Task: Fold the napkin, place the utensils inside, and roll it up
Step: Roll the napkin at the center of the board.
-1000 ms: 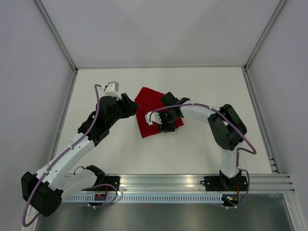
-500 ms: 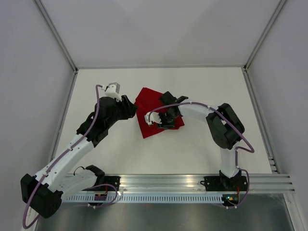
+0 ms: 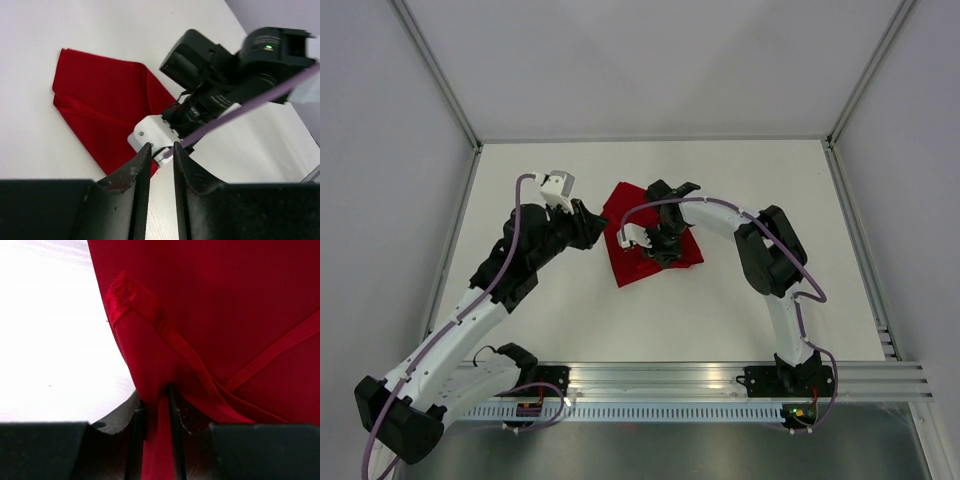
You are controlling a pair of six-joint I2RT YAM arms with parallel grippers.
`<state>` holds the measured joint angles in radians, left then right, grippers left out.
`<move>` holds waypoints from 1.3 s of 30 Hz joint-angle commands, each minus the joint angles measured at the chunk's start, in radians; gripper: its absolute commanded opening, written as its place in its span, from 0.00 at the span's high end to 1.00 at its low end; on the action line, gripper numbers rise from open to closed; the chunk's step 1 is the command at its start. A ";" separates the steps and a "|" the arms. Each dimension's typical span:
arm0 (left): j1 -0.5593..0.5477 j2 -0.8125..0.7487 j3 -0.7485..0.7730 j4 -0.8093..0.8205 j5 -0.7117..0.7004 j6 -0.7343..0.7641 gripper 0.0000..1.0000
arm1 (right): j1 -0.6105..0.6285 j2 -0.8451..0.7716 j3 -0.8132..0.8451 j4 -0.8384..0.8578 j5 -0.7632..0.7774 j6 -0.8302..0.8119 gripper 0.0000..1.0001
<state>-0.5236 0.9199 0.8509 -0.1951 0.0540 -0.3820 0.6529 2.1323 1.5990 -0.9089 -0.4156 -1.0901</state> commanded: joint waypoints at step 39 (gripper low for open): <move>-0.542 0.605 0.010 0.249 -0.396 0.612 0.33 | -0.088 0.301 0.262 -0.377 -0.097 -0.017 0.84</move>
<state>-1.0470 1.4830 0.8242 -0.0189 -0.2733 0.1566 0.5720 2.3528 1.8774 -1.3251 -0.5907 -1.0691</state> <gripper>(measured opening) 0.663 0.163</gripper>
